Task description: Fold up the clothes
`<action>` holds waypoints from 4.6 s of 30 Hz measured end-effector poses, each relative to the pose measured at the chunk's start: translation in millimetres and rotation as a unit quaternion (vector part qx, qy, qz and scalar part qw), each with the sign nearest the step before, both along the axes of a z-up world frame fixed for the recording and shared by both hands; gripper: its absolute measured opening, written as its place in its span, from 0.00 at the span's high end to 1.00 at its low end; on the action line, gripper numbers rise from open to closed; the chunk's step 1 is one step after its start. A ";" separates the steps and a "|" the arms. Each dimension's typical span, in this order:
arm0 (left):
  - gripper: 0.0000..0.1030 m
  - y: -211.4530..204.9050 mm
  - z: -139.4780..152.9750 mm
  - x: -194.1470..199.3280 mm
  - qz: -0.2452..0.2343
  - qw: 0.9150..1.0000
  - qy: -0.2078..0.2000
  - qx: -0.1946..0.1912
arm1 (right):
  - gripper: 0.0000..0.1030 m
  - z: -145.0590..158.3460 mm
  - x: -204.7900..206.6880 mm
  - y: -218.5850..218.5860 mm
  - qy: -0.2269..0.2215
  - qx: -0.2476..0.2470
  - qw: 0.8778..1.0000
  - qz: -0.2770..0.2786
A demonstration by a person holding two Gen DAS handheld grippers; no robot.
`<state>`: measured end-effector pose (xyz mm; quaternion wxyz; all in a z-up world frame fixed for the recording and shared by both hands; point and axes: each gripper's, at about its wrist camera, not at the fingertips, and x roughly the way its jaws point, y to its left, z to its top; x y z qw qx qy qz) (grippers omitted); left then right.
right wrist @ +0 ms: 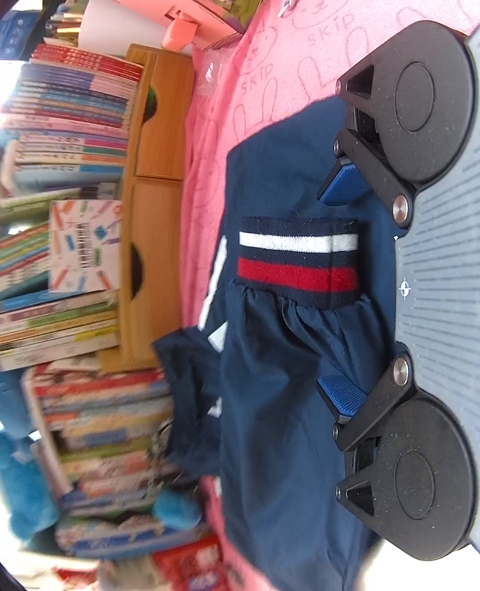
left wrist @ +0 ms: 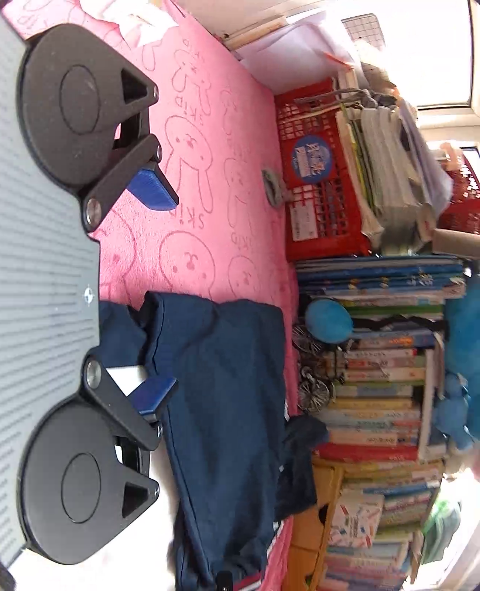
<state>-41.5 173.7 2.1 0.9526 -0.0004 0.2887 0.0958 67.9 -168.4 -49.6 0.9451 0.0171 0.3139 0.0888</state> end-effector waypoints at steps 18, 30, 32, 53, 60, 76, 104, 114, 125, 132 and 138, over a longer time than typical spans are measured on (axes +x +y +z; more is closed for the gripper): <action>0.01 -107.1 -12.6 -178.7 -0.066 0.993 0.030 -0.091 | 0.00 28.2 -318.1 -38.9 -0.042 -0.006 0.999 0.013; 0.00 -127.4 -15.3 -278.0 -0.054 0.992 -0.012 -0.115 | 0.00 15.9 -435.8 -32.3 -0.074 -0.012 0.997 0.034; 0.00 -128.5 -12.7 -282.3 -0.069 0.990 -0.016 -0.120 | 0.00 18.3 -435.2 -25.0 -0.083 -0.031 0.996 0.032; 0.00 -151.6 -43.4 -288.0 -0.086 0.992 0.026 -0.093 | 0.00 -15.1 -436.7 14.3 -0.066 -0.089 0.991 0.074; 0.00 -153.9 -46.9 -286.5 -0.087 0.992 0.034 -0.087 | 0.00 -22.4 -432.4 12.9 -0.060 -0.090 0.992 0.071; 0.00 -148.7 -61.2 -278.9 -0.070 0.993 0.059 -0.077 | 0.00 -78.0 -365.1 -52.8 -0.068 -0.030 0.994 0.084; 0.00 -151.2 -28.2 -255.2 -0.153 0.987 0.015 -0.036 | 0.88 60.6 -249.2 -88.5 0.024 0.375 0.920 0.114; 0.00 -131.7 -13.9 -214.4 -0.121 0.992 0.012 0.016 | 0.88 54.4 -77.8 -40.7 0.065 0.375 0.923 0.048; 0.00 -134.4 -41.0 -137.8 -0.152 0.983 0.054 0.084 | 0.71 -4.8 -29.9 -35.2 0.098 0.316 0.942 0.052; 0.00 -117.2 -28.8 -113.7 -0.127 0.989 0.046 0.063 | 0.23 26.0 -85.9 -48.3 -0.019 0.142 0.984 0.110; 0.00 -78.4 19.2 -84.2 -0.093 0.994 -0.035 0.043 | 0.16 18.8 -122.4 -34.4 -0.081 -0.055 0.989 0.113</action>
